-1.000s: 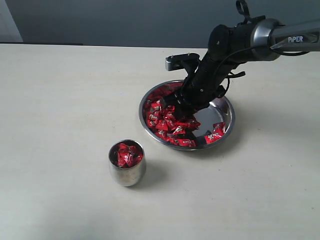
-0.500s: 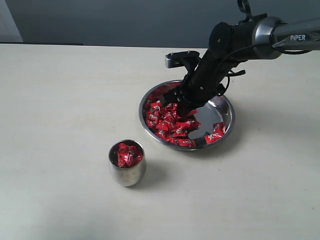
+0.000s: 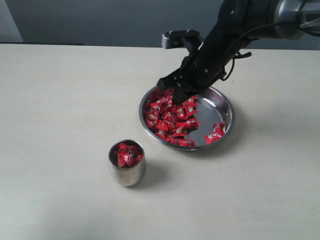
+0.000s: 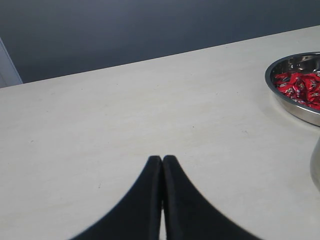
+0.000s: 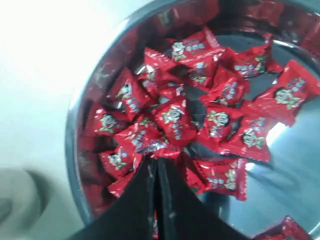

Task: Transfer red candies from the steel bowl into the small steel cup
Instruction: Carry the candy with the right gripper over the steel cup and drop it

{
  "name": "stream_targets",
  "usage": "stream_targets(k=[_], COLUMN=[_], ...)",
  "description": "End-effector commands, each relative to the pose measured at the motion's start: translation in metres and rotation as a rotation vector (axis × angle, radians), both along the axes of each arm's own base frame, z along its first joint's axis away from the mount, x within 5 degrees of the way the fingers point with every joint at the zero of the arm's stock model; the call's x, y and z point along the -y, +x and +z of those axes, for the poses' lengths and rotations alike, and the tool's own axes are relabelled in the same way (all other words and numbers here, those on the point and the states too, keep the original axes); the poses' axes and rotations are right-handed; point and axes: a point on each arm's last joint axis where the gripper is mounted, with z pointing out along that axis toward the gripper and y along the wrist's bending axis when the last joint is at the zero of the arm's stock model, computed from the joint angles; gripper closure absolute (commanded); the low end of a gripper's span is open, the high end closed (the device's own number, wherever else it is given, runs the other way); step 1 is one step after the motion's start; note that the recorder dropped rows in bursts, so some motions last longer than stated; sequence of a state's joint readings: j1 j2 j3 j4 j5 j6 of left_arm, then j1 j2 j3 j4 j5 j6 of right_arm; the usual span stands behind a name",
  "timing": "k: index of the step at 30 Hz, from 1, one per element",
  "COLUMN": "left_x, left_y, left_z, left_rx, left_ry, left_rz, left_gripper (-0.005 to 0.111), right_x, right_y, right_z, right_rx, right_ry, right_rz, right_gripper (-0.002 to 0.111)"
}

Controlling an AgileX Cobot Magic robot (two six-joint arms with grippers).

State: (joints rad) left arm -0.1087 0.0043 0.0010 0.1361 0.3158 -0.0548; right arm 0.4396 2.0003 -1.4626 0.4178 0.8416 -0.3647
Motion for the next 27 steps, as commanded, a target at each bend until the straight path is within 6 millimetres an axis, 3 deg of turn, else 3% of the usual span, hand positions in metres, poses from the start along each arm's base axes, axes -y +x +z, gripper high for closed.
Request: stream_targets(k=[1, 8, 15, 27], left_x=[0.000, 0.000, 0.000, 0.000], left_y=[0.000, 0.000, 0.000, 0.000], left_z=[0.001, 0.001, 0.001, 0.001], left_rx=[0.012, 0.012, 0.012, 0.012], left_ry=[-0.007, -0.007, -0.007, -0.007], left_rz=[-0.007, -0.007, -0.007, -0.007], left_gripper=[0.106, 0.106, 0.106, 0.106], right_x=[-0.030, -0.079, -0.091, -0.092], right_y=[-0.026, -0.066, -0.083, -0.095], right_z=[0.018, 0.019, 0.019, 0.018], right_rx=[0.019, 0.019, -0.030, -0.104], right_ry=[0.037, 0.035, 0.030, 0.003], right_rz=[0.145, 0.310, 0.378, 0.434], right_gripper=[0.109, 0.109, 0.109, 0.109])
